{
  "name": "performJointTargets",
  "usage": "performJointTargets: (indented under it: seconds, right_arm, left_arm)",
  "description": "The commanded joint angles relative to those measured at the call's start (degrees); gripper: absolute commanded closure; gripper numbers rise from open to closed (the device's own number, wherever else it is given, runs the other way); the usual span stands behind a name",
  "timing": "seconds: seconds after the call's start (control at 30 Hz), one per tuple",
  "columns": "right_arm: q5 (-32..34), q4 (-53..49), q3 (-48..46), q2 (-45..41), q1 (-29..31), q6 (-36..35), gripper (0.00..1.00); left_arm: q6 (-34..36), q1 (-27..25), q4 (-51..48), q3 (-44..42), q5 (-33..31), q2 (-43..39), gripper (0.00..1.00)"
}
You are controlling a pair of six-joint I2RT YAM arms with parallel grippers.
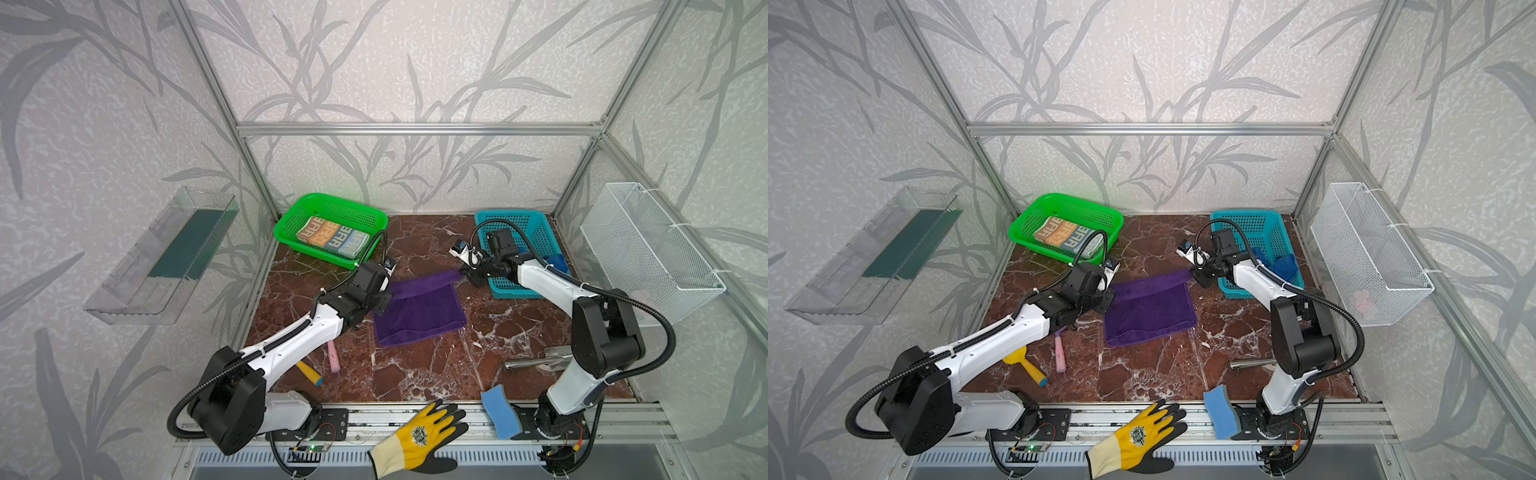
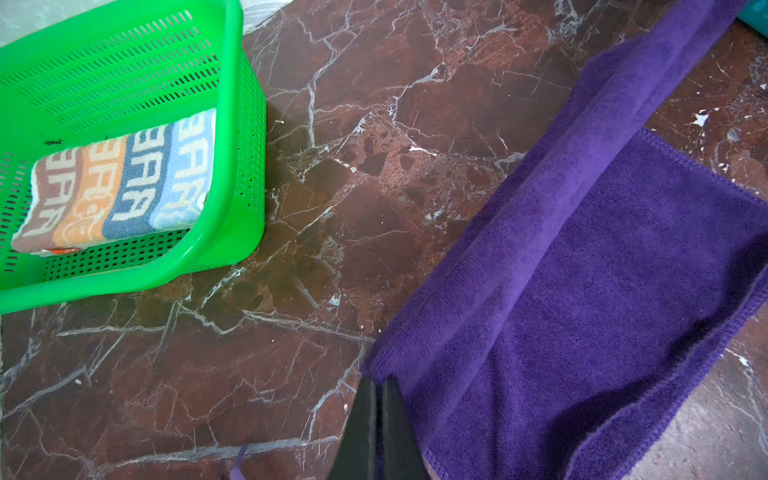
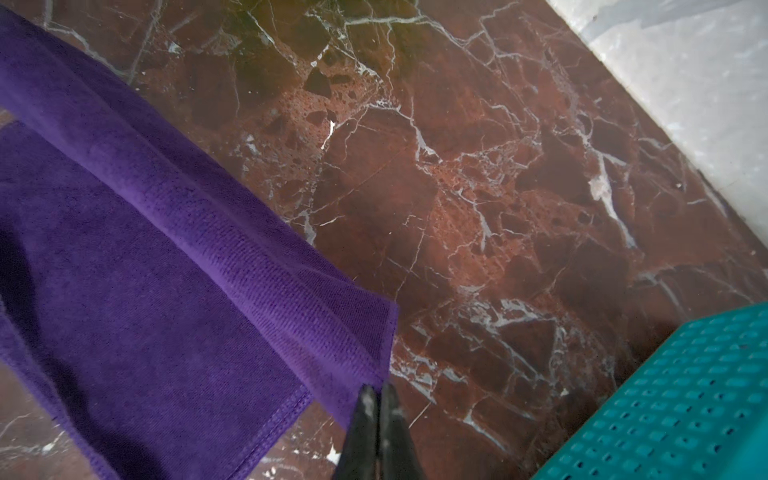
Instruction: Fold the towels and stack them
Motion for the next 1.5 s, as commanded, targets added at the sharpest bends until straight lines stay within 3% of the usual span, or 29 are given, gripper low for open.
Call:
performJointTargets:
  seconds: [0.0, 0.33, 0.57, 1.47]
  right_arm:
    - [-0.06, -2.57, -1.83, -2.93, -0.26, 2.4, 1.0]
    - [-2.31, -3.8, -5.81, -7.81, -0.31, 0.86, 1.0]
    - [-4.13, -10.91, -4.71, -7.46, -0.25, 1.08, 1.0]
    - [5.31, -28.75, 0.91, 3.02, 5.41, 3.28, 1.0]
  left_arm:
    - [-2.11, -0.09, -1.3, -1.59, -0.38, -2.1, 1.0]
    - [-5.09, -0.79, -0.14, -7.65, 3.24, -8.28, 1.0]
    - [-7.59, -1.79, -1.25, -8.7, 5.01, -7.25, 1.0]
    - [-20.98, -3.89, -7.78, -9.01, 8.45, -2.92, 1.0]
